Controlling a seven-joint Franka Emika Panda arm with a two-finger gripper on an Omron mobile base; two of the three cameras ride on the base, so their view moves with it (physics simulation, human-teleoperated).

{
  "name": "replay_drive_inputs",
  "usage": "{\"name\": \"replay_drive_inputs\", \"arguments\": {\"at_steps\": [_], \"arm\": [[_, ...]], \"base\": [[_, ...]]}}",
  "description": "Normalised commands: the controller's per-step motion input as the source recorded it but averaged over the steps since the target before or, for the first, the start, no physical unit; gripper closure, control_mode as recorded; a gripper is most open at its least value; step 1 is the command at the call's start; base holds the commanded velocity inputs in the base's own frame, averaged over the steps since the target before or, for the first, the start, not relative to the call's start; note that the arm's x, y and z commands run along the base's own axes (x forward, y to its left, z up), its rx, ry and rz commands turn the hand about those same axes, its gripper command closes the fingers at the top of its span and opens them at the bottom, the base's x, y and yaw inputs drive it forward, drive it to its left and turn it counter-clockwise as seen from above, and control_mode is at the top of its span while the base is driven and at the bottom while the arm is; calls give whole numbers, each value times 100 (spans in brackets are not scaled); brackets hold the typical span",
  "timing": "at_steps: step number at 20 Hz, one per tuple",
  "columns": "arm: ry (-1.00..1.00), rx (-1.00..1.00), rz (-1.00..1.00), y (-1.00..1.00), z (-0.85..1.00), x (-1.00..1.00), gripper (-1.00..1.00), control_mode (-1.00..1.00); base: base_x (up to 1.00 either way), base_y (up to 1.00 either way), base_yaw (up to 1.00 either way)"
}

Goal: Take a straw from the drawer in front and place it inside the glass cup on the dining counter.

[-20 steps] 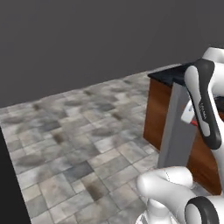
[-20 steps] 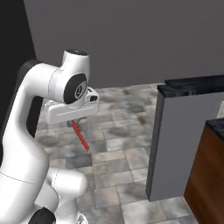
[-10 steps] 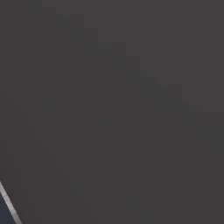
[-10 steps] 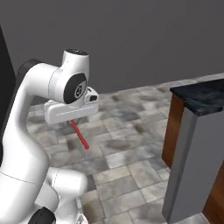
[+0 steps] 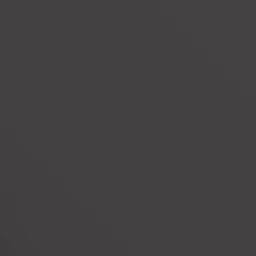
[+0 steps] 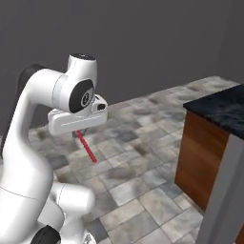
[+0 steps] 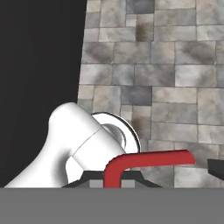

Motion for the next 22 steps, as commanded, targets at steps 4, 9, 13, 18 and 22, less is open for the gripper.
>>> {"name": "replay_drive_inputs", "arguments": {"at_steps": [4, 9, 13, 18, 22], "arm": [[0, 0, 0, 0, 0, 0, 100, 100], [0, 0, 0, 0, 0, 0, 100, 100], [0, 0, 0, 0, 0, 0, 100, 100], [0, 0, 0, 0, 0, 0, 100, 100], [0, 0, 0, 0, 0, 0, 100, 100]], "base": [[78, 91, -41], [76, 90, -41], [76, 91, -41], [72, 90, -42], [67, 85, -43]]}}
